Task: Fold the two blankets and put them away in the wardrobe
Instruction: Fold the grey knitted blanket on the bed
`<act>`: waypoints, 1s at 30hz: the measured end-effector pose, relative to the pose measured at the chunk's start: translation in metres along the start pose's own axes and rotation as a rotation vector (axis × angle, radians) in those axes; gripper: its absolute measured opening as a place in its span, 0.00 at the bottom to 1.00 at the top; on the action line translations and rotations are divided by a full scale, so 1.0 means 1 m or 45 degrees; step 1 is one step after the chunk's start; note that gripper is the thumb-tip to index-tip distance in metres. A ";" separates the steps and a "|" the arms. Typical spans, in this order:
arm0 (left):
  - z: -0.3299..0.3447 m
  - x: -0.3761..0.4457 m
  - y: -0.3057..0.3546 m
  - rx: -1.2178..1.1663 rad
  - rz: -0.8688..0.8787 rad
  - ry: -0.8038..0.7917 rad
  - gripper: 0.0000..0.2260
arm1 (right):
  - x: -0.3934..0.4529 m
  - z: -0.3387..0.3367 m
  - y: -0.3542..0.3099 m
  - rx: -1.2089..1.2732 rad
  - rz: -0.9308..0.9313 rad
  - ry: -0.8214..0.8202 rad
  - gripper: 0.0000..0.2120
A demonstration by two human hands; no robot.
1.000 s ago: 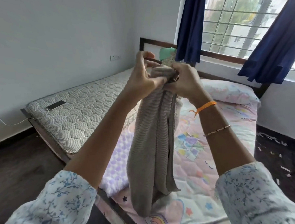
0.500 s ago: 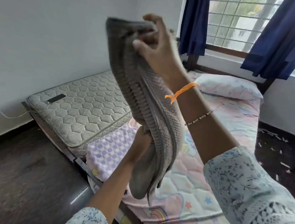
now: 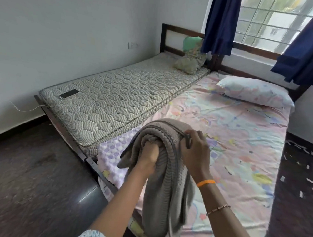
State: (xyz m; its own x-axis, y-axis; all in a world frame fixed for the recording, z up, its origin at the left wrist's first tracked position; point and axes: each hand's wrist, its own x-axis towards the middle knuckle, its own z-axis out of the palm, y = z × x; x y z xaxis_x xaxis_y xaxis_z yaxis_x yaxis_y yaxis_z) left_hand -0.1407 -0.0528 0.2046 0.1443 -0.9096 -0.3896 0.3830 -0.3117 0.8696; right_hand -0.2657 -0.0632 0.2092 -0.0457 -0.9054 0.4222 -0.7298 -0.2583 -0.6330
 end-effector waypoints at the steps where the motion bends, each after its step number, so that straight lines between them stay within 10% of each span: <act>1: -0.001 0.000 -0.003 -0.002 0.023 0.032 0.13 | 0.004 -0.001 0.001 -0.003 0.027 0.011 0.06; 12: -0.006 -0.008 0.010 0.156 0.136 0.163 0.12 | -0.030 0.036 -0.027 0.132 -0.135 -0.233 0.25; 19: -0.037 -0.011 0.032 0.521 0.120 0.031 0.10 | 0.024 0.027 -0.019 0.299 0.252 -0.454 0.10; 23: -0.052 -0.012 0.037 0.335 0.071 0.078 0.20 | 0.010 0.043 -0.039 0.348 0.077 -0.747 0.07; 30: -0.082 -0.021 0.045 0.324 0.075 0.190 0.10 | 0.015 0.066 -0.035 0.440 -0.054 -0.708 0.03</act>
State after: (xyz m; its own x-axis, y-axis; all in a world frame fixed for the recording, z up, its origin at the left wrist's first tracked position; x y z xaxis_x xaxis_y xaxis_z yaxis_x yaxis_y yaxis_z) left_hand -0.0513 -0.0250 0.2269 0.2993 -0.8836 -0.3602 0.1318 -0.3356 0.9327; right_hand -0.1961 -0.0897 0.1952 0.4054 -0.9073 0.1114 -0.4579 -0.3070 -0.8343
